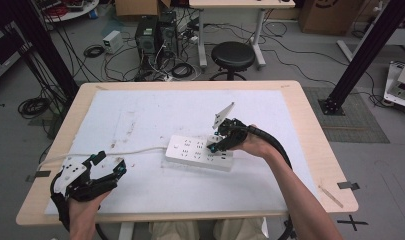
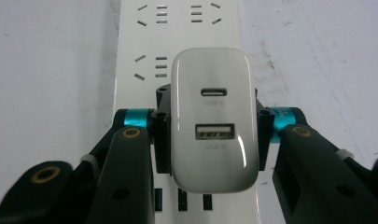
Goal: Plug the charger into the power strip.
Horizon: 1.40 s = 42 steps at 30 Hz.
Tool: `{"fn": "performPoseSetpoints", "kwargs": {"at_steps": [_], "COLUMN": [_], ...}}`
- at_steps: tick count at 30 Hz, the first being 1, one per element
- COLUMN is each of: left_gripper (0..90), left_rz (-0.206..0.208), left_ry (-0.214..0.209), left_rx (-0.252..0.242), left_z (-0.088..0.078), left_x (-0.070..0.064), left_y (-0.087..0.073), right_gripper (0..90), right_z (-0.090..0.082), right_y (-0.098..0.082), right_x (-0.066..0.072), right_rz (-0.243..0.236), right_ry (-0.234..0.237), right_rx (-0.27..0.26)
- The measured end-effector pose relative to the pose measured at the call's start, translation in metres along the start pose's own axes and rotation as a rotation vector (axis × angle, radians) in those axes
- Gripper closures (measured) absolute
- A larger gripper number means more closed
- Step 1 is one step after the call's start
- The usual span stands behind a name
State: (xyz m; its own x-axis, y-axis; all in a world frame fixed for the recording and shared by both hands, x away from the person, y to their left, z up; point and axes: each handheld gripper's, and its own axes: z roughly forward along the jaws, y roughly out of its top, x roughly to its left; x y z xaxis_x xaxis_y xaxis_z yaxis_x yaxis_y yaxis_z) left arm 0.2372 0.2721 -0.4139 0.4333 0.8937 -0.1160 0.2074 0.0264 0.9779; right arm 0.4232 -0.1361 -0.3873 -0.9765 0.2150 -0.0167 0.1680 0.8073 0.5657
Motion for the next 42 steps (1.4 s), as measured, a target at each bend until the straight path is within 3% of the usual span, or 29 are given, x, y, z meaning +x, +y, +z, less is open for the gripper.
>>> {"fn": "performPoseSetpoints", "kwargs": {"at_steps": [2, 5, 10, 11, 13, 15, 16, 20, 26, 27, 29, 36, 39, 42], "left_gripper": [20.3, 20.3, 20.3, 20.3, 20.3, 20.3, 20.3, 20.4, 20.4, 20.4, 20.4, 20.5, 20.5, 20.5], "left_rz": [0.002, 0.005, 0.003, 0.007, 0.002, 0.006, 0.005, 0.002, 0.000, -0.002, -0.004, -0.005, 0.000, 0.000], "left_ry": [0.000, -0.001, -0.004, -0.006, -0.007, -0.012, -0.009, -0.010, -0.012, -0.010, -0.010, -0.009, -0.010, -0.011], "left_rx": [0.004, 0.002, 0.008, 0.011, 0.007, 0.012, 0.014, 0.008, 0.010, 0.009, 0.010, 0.012, 0.009, 0.007], "left_z": [0.001, 0.001, 0.004, 0.005, 0.006, 0.007, 0.007, 0.007, 0.006, 0.006, 0.006, 0.005, 0.005, 0.006], "left_x": [0.000, 0.000, -0.002, -0.002, -0.003, -0.003, -0.003, -0.003, -0.003, -0.004, -0.004, -0.003, -0.002, -0.002], "left_y": [0.000, 0.001, 0.001, 0.001, 0.001, 0.001, 0.001, 0.001, 0.001, 0.001, 0.001, 0.001, 0.003, 0.003], "right_gripper": [63.6, 63.6, 63.6, 63.6, 63.6, 63.7, 63.7, 63.7, 63.7, 63.7, 63.7, 63.7, 63.6, 63.6], "right_z": [0.000, 0.001, 0.002, 0.002, 0.002, 0.003, 0.002, 0.002, 0.003, 0.003, 0.003, 0.003, -0.003, -0.001], "right_y": [0.000, 0.001, 0.004, 0.006, 0.006, 0.006, 0.008, 0.008, 0.005, 0.004, 0.004, 0.004, 0.006, 0.005], "right_x": [0.001, -0.004, -0.005, -0.009, -0.010, -0.010, -0.002, 0.006, -0.003, -0.006, -0.008, -0.004, -0.002, -0.003], "right_rz": [-0.005, 0.023, 0.011, 0.025, 0.025, 0.004, -0.028, -0.061, -0.027, 0.008, 0.014, -0.028, -0.041, -0.032], "right_ry": [-0.004, 0.017, 0.021, 0.057, 0.062, 0.058, 0.018, -0.033, 0.002, 0.032, 0.046, 0.029, -0.014, 0.000], "right_rx": [0.003, 0.002, 0.014, 0.035, 0.034, 0.029, 0.043, 0.047, 0.010, 0.010, 0.004, 0.004, -0.012, -0.007]}}
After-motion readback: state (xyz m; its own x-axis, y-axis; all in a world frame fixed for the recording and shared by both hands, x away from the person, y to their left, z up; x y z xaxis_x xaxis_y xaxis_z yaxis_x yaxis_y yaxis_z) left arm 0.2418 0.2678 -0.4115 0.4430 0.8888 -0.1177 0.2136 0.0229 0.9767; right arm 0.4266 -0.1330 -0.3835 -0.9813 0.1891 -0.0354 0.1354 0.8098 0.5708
